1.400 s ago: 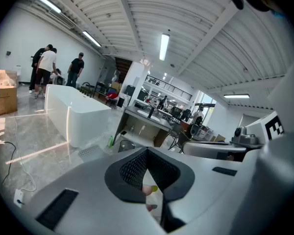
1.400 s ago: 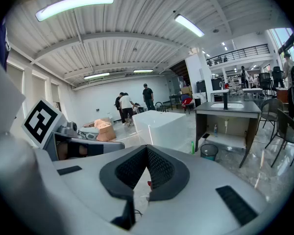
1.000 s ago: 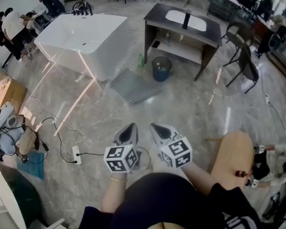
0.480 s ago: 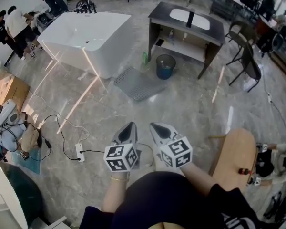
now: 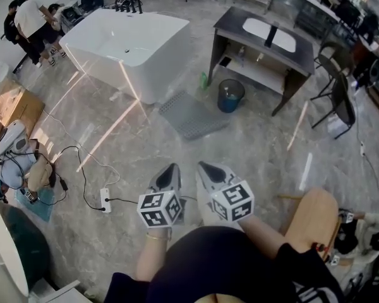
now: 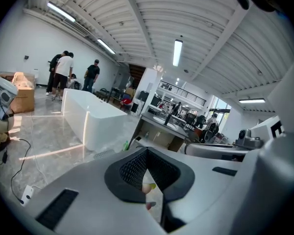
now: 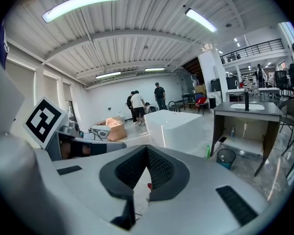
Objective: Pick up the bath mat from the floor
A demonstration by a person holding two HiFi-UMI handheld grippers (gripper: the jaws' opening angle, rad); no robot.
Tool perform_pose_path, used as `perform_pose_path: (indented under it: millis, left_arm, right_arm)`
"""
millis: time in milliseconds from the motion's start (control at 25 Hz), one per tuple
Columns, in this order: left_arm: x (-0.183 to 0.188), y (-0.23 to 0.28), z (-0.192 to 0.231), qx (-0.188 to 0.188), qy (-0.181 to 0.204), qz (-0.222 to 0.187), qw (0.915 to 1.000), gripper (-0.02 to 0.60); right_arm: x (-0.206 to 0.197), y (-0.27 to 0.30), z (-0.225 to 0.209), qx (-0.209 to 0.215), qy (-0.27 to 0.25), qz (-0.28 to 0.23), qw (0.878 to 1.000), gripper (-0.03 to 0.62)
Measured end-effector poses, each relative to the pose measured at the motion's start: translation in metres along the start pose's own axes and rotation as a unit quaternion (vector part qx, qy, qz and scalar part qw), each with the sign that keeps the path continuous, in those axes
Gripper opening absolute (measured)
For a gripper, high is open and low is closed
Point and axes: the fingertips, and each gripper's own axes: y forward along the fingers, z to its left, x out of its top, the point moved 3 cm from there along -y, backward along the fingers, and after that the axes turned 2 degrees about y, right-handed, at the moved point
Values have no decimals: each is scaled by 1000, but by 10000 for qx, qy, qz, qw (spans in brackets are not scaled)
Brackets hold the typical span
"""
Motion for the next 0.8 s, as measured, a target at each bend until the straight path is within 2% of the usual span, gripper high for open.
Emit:
perform_pose_path:
  millis: [520,800]
  left_arm:
    - [77,106,30,419,-239,-168,9987,0]
    - [106,164,46,666,-505,-285,9961,1]
  right_arm:
    - [82,95,-84,534,-411,122,9977,11]
    - [107,147,-128,850,-529,267,9946,11]
